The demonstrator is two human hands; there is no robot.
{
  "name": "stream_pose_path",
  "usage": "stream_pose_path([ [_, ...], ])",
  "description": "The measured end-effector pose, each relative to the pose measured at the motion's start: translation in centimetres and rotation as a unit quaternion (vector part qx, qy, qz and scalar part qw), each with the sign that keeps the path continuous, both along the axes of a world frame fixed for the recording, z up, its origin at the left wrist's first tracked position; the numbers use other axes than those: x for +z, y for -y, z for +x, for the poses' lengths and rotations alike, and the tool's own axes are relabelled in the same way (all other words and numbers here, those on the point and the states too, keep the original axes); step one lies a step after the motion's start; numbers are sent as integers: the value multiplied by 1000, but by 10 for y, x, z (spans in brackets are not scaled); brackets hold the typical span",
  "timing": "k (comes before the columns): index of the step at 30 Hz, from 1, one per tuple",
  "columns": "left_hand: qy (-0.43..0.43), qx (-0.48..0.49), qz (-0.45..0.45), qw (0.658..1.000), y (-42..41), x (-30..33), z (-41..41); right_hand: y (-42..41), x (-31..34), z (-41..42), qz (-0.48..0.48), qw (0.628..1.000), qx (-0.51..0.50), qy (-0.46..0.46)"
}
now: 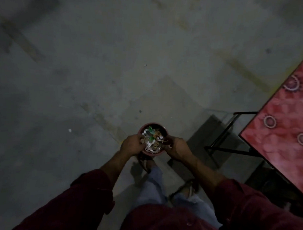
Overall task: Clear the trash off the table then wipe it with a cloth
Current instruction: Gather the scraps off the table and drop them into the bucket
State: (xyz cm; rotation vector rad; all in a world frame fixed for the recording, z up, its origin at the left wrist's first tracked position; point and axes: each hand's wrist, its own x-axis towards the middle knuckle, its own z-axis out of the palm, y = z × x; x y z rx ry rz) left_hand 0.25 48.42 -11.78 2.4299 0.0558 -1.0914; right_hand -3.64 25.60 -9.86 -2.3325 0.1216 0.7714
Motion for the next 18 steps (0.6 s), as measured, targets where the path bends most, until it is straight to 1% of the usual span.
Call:
stream_pose_path([
  [2, 9, -17, 5, 1000, 15, 19, -11, 17, 15, -22, 3, 1000, -23, 8],
  [5, 34, -66, 13, 997, 51, 45, -36, 53, 31, -67, 4, 999, -50, 8],
  [9, 44, -138, 0, 990, 112, 69, -81, 114, 42, -140, 17, 993, -113, 26],
  [11, 50, -158, -5, 986, 147, 80, -107, 149, 50, -184, 13, 989, -145, 38],
  [14, 65, -162, -8, 985, 202, 87, -145, 203, 54, -257, 7, 977, -208, 55],
  [18, 74, -193, -54, 977, 286, 105, -207, 270, 65, -341, 5, 954, -293, 54],
])
